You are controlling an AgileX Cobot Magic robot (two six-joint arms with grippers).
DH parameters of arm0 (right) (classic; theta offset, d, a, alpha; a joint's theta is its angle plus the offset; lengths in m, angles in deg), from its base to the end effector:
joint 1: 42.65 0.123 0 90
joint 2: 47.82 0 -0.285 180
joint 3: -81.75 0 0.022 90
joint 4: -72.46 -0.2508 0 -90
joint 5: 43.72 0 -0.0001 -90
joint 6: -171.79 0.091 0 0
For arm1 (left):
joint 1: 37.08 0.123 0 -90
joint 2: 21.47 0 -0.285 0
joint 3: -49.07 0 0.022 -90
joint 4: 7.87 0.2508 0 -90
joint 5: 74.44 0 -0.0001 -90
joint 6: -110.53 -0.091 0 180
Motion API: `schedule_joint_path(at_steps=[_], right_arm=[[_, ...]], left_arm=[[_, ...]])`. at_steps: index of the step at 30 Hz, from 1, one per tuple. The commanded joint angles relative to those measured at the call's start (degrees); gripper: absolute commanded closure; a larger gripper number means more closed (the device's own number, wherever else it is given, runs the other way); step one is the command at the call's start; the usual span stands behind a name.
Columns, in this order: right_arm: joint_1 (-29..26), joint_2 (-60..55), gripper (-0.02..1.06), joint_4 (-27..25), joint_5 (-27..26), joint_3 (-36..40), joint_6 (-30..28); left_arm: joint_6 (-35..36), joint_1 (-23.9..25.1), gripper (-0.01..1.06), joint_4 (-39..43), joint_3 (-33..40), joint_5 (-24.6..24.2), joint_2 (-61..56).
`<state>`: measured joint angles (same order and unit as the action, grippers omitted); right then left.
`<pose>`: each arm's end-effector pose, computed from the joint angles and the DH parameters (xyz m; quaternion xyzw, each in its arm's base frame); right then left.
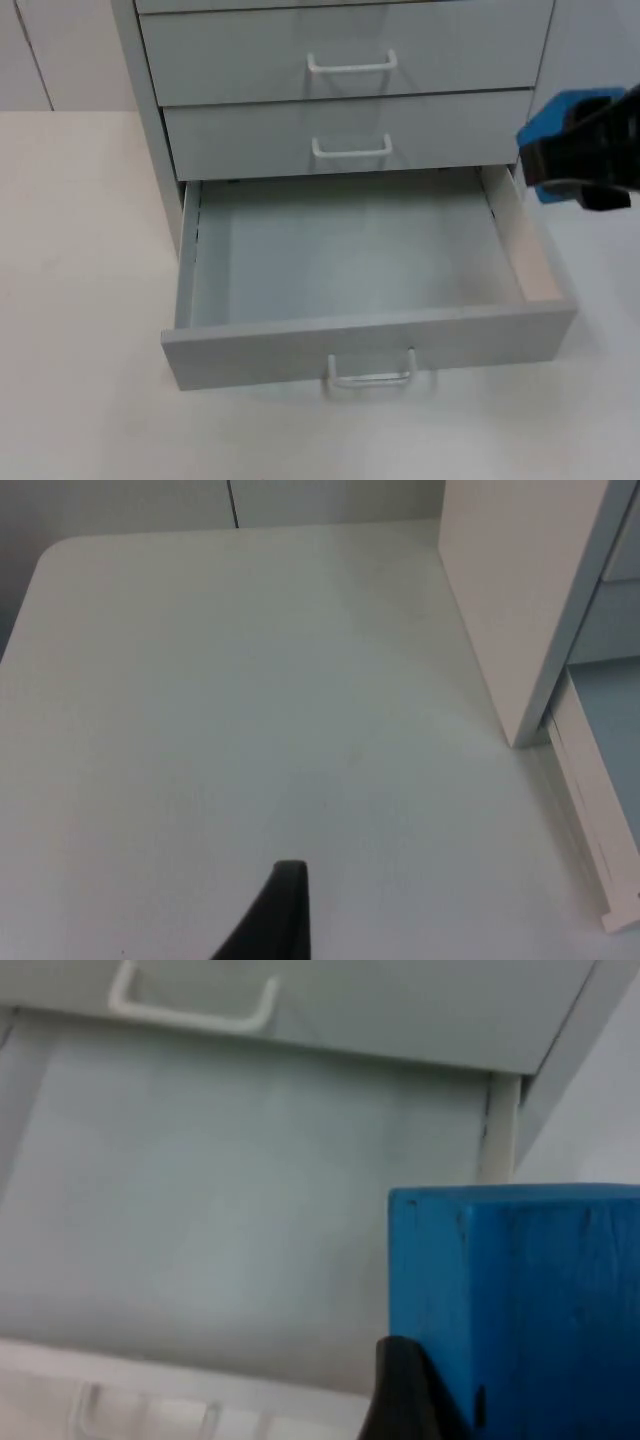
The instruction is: Open the drawer with the left hand, place the block into the drawer with the right hand, then close the drawer with the left hand.
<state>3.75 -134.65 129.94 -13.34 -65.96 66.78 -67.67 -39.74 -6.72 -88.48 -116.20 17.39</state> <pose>0.2147 0.1691 0.2449 -0.1170 0.9028 0.0329 0.4126 0.0988 -0.0034 0.3117 0.0100 0.8790 -0.0091 0.4766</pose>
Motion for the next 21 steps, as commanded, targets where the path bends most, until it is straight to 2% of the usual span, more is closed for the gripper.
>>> schedule_joint_path(at_steps=[1, 6, 8, 14, 21], right_arm=[[-1.0, -2.3, 1.05, 0.9, -1.5, -1.4, -0.7], [-1.3, -11.6, 1.05, 3.9, -3.4, -6.1, -0.5], [-2.0, -18.2, 1.05, 3.8, -3.4, -10.1, 0.2], [-3.3, -27.5, 1.05, 3.8, -3.4, -16.5, 0.6], [-4.4, -32.1, 1.05, 3.9, -8.2, -18.2, 3.5]], left_arm=[[0.0, 0.1, 0.00, -0.7, 0.2, 0.5, -0.2], [0.0, 0.1, 0.00, -0.7, 0.2, 0.5, -0.2], [0.0, 0.1, 0.00, -0.7, 0.2, 0.5, -0.2], [0.0, 0.1, 0.00, -0.7, 0.2, 0.5, -0.2], [0.0, 0.1, 0.00, -0.7, 0.2, 0.5, -0.2]])
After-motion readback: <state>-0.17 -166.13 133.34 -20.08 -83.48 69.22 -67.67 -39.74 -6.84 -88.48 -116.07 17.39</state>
